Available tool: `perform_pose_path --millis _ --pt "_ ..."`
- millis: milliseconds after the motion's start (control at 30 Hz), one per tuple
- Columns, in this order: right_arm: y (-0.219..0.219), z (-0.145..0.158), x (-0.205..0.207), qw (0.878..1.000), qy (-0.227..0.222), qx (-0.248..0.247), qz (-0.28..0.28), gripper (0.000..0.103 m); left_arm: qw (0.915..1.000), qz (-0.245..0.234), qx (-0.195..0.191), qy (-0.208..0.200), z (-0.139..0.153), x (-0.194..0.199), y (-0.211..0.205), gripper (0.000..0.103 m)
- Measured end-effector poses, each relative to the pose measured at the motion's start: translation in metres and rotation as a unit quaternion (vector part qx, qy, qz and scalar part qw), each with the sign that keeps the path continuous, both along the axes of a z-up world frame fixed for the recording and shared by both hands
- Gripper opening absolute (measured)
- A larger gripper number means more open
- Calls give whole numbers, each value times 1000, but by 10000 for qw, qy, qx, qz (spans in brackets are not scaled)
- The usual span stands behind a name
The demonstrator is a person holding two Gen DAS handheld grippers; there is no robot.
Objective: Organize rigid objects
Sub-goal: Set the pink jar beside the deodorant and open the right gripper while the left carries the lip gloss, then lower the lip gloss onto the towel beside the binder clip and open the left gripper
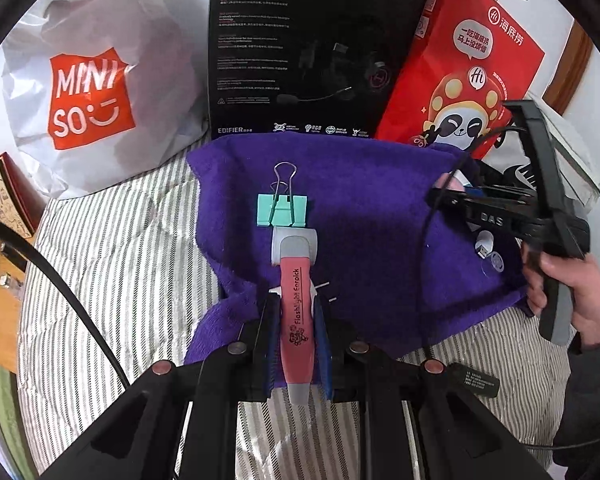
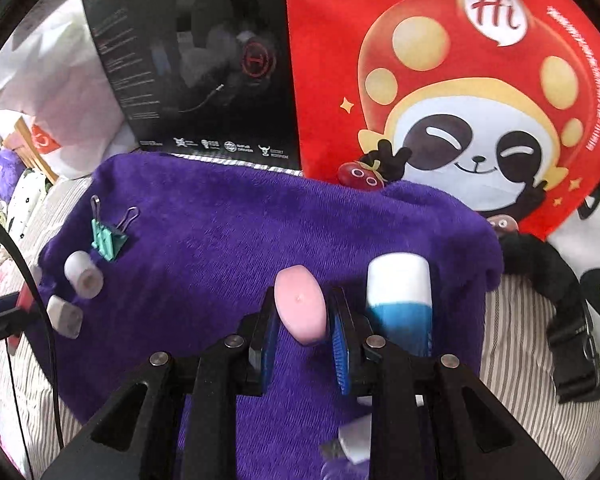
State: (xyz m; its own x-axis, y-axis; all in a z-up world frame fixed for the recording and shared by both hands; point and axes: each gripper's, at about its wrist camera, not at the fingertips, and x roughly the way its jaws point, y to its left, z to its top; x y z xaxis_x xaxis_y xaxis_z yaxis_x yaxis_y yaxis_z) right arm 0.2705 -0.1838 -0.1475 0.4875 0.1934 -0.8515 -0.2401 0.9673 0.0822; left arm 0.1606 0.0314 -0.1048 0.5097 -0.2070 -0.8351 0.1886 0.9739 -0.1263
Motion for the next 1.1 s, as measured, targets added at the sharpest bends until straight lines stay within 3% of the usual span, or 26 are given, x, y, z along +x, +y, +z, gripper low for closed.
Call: perform_pose_path --millis 400,500,533,1100 --pt "0 -11 12 9997 178 -166 63 27 10000 14 -15 88 -7 1 2 16" --pt "1 -10 8 9994 225 -254 92 49 10000 5 -11 88 -7 1 2 16" --pt "-1 -8 3 9993 162 -312 81 53 10000 14 -3 89 -7 1 3 16" --pt "-49 47 -116 9993 -222 284 -113 53 9998 -118 -137 117 -4 15 -19 16"
